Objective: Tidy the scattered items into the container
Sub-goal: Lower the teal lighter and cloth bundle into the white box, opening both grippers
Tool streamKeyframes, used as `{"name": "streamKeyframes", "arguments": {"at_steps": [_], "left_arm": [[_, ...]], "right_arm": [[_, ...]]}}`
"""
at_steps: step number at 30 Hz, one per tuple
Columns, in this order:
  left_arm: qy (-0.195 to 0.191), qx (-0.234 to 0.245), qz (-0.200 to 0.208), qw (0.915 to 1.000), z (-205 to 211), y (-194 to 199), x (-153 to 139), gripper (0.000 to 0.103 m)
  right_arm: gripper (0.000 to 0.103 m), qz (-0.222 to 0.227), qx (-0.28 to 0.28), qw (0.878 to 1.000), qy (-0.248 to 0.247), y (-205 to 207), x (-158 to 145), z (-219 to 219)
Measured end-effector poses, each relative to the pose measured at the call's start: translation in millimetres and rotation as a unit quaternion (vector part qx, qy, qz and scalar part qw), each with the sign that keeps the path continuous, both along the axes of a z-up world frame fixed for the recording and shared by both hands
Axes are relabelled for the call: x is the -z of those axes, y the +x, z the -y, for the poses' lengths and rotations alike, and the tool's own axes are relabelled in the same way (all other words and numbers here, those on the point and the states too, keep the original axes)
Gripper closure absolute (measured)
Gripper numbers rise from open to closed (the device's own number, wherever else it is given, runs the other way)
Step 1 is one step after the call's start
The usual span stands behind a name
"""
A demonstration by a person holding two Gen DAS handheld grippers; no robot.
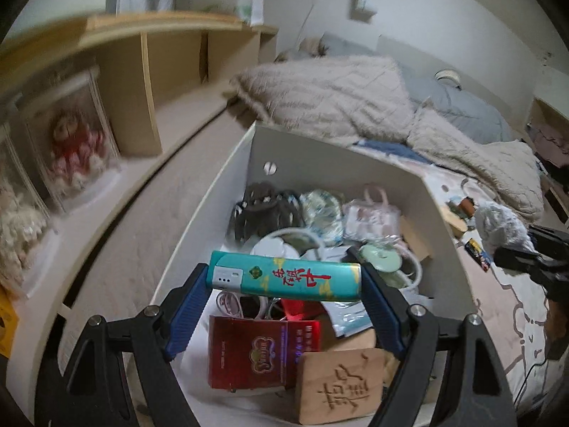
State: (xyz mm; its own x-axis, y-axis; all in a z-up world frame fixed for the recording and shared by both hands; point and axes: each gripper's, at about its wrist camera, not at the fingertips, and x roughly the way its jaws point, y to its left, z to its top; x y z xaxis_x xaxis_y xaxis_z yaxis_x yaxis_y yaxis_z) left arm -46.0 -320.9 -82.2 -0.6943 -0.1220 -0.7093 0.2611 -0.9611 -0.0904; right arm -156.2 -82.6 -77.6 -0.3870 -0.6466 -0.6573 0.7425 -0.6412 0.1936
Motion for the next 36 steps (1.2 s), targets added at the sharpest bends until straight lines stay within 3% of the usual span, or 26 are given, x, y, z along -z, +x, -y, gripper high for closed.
{"name": "streamKeyframes", "arguments": {"at_steps": [6,13,20,31,36], "left_arm": [[-0.007,0.003,0.058,0.9983,1,-25,13,0.021],[-0.036,0.026,0.092,0.9948,-7,-48,13,0.021],[-0.031,0.049,0.125,0.9905,-15,-59,21,0.02],[-0.011,0.045,0.132,0.9902,-9,-58,26,0.02],[-0.016,0.042,0.12,0.9917,-10,-57,24,0.013]], "right_arm": [[0.062,0.027,-0.037,0.999,0.0,8,6,38],[0.062,0.043,-0.073,0.996,0.022,25,22,64],[0.062,0.06,-0.109,0.991,0.04,41,32,74],[0.062,0.059,-0.124,0.989,0.048,56,36,77],[0.062,0.068,-0.128,0.988,0.056,55,40,80]]}}
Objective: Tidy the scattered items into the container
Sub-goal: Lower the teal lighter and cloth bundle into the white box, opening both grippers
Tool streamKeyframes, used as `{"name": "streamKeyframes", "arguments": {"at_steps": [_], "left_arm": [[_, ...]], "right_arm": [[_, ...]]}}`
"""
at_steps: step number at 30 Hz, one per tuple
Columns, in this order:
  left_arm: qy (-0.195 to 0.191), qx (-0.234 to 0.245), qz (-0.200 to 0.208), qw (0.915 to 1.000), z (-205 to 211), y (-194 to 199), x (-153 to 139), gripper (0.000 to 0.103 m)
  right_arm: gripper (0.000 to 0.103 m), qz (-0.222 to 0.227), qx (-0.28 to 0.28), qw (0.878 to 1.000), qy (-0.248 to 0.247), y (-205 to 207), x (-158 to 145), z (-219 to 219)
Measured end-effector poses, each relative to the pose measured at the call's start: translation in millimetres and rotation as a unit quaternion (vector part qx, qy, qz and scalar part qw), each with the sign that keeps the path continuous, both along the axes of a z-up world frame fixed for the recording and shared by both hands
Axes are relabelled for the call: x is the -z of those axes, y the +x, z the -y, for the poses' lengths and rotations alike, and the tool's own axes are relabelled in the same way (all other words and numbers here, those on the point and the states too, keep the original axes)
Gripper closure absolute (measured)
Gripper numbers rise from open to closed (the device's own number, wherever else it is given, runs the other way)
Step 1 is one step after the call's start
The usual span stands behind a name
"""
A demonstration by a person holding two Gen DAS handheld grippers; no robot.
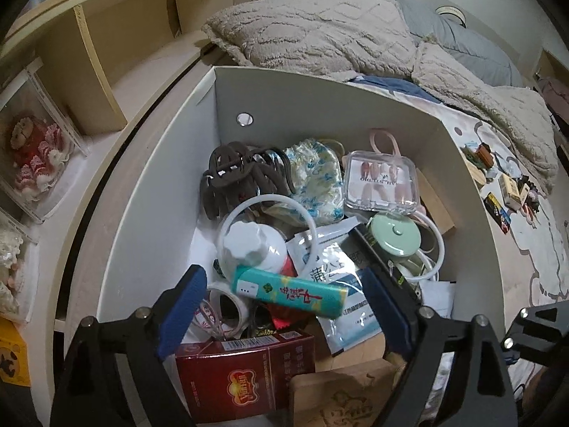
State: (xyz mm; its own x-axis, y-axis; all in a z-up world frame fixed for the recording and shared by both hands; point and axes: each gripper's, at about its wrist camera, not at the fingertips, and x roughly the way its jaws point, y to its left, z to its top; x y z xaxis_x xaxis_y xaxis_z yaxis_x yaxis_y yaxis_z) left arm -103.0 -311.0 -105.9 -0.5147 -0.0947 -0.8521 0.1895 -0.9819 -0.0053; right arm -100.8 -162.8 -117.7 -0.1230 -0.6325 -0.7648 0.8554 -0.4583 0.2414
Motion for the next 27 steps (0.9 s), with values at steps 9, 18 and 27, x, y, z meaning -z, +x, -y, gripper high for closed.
{"name": "streamKeyframes", "arguments": {"at_steps": [9,18,27], "left_arm": [[0.001,-0.015,-0.019,0.9997,2,5,-3,0.013],[-0.007,-0.014,-0.026,0.9995,1,5,-5,0.013],[-0.024,-0.01,-0.045,0.9987,-5,11,-11,0.003]], "right_arm": [[0.031,0.006,0.018,1.0,0.008,0,4,0],[0.0,-0.023,0.078,0.995,-0.052,-7,-13,-27],[0.0,-0.064,0.114,0.99,-0.054,-15,-19,-40]]}}
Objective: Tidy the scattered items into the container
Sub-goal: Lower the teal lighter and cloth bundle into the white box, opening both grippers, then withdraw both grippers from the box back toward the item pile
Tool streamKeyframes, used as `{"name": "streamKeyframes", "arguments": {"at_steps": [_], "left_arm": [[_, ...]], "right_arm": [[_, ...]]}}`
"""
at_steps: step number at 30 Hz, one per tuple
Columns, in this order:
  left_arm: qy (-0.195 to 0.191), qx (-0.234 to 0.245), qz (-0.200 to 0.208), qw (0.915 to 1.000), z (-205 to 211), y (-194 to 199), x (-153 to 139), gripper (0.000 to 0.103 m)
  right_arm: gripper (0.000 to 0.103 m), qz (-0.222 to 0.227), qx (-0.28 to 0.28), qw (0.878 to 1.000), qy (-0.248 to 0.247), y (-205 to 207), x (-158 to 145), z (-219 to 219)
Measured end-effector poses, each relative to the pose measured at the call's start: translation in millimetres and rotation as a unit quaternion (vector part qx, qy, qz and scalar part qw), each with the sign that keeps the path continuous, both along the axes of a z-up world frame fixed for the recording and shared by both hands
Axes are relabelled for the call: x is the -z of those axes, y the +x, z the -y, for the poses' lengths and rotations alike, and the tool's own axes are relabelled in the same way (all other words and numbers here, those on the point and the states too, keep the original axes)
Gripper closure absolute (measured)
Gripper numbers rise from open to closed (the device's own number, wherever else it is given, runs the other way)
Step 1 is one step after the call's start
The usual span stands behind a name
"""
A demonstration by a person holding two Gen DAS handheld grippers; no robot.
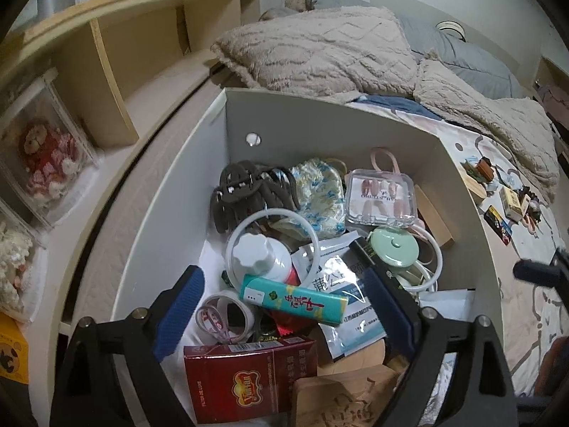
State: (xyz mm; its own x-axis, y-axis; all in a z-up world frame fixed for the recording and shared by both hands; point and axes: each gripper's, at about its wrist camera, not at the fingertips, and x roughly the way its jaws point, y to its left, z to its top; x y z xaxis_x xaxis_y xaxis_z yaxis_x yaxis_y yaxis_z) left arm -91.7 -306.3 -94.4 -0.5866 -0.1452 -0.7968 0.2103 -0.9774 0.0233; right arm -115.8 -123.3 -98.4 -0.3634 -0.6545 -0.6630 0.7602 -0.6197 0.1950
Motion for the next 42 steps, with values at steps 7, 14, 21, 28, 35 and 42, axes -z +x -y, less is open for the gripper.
{"name": "streamKeyframes", "arguments": {"at_steps": [7,14,21,28,35,42], "left_arm": [[-0.05,0.021,-0.033,0.998,-29,14,-15,0.0],[-0.071,0.013,-0.088,0.9935,-58,39,-43,0.0],[-0.086,-0.011,-0.139,0.9865,-82,67,-68,0.0],[-0.105,-0.018,-0.178,0.9782,-117,98,-85,0.0],[-0.124,-0.005,-0.196,0.9728,-148,120,-90,0.0],[-0.12,-0.007,-0.211,0.9701,-167,139,-89,0.0]], "right_arm": [[0.0,-0.021,0.023,0.999,-0.015,-1,-9,-14],[0.0,-0.049,0.045,0.998,-0.022,6,-20,-33],[0.0,-0.077,0.065,0.995,-0.027,16,-32,-63],[0.0,-0.093,0.084,0.991,-0.042,24,-44,-100],[0.0,-0.104,0.1,0.988,-0.046,33,-49,-128],[0.0,-0.117,0.115,0.985,-0.046,46,-51,-148]]}}
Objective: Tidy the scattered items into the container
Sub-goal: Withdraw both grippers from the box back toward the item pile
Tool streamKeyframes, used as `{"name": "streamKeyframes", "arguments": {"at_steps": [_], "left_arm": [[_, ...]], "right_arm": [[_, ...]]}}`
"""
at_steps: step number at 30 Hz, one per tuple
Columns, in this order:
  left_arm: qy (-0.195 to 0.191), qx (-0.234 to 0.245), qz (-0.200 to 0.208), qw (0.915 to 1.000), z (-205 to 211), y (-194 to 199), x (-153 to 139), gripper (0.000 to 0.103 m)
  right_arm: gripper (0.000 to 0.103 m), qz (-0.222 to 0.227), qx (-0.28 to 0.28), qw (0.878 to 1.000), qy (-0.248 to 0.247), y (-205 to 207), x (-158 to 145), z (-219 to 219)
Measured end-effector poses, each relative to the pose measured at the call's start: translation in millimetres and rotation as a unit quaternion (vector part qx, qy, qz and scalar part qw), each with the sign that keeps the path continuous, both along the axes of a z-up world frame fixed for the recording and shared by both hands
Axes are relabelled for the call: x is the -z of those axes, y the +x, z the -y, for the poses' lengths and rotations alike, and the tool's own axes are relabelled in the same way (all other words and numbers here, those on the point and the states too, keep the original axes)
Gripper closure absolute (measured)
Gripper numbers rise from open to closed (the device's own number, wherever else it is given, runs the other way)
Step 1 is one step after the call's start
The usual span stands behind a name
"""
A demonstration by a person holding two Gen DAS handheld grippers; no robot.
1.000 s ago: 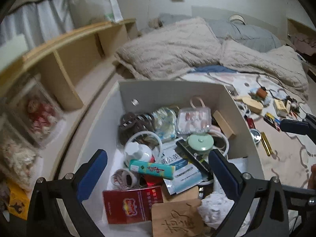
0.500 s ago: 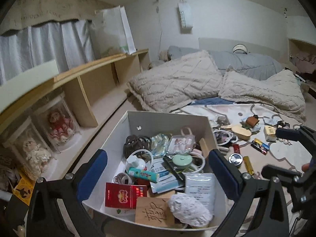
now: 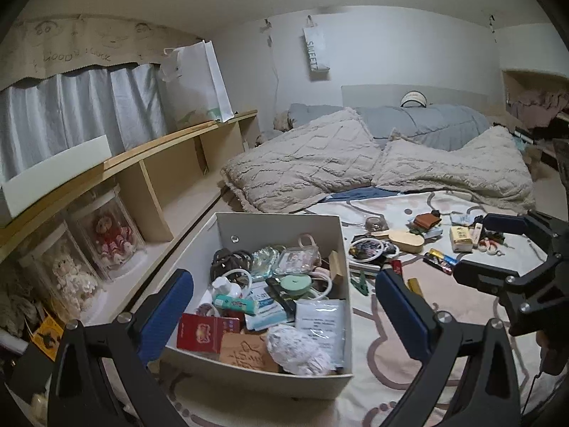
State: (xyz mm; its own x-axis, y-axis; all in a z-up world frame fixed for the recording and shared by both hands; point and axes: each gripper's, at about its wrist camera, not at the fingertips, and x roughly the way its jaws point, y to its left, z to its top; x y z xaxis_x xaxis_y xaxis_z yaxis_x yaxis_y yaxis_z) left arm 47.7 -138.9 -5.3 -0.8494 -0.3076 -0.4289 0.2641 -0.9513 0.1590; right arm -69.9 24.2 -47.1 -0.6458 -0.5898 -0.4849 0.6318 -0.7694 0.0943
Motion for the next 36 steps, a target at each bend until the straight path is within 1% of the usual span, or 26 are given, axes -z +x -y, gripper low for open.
{"name": "streamKeyframes", "arguments": {"at_steps": [7,13,16,20,25,31,36], "left_arm": [[0.014,-0.012,-0.02,0.9996,-9,14,5,0.0],[0.018,-0.013,-0.026,0.9994,-17,21,12,0.0],[0.027,-0.008,-0.027,0.9992,-21,22,15,0.0],[0.035,0.003,-0.029,0.999,-29,18,22,0.0],[0.042,0.019,-0.026,0.9986,-42,10,32,0.0],[0.048,0.049,-0.019,0.9975,-60,-4,45,0.0],[0.05,0.064,-0.009,0.9966,-73,-20,53,0.0]], "right_arm": [[0.0,-0.013,0.017,1.0,-0.004,13,-3,-21],[0.0,-0.016,0.047,0.999,-0.004,20,0,-44],[0.0,-0.022,0.061,0.998,0.004,23,3,-55],[0.0,-0.023,0.079,0.997,0.012,25,9,-69],[0.0,-0.013,0.103,0.994,0.019,22,21,-90],[0.0,0.001,0.131,0.991,0.026,15,36,-115],[0.0,0.011,0.153,0.987,0.037,8,48,-132]]}}
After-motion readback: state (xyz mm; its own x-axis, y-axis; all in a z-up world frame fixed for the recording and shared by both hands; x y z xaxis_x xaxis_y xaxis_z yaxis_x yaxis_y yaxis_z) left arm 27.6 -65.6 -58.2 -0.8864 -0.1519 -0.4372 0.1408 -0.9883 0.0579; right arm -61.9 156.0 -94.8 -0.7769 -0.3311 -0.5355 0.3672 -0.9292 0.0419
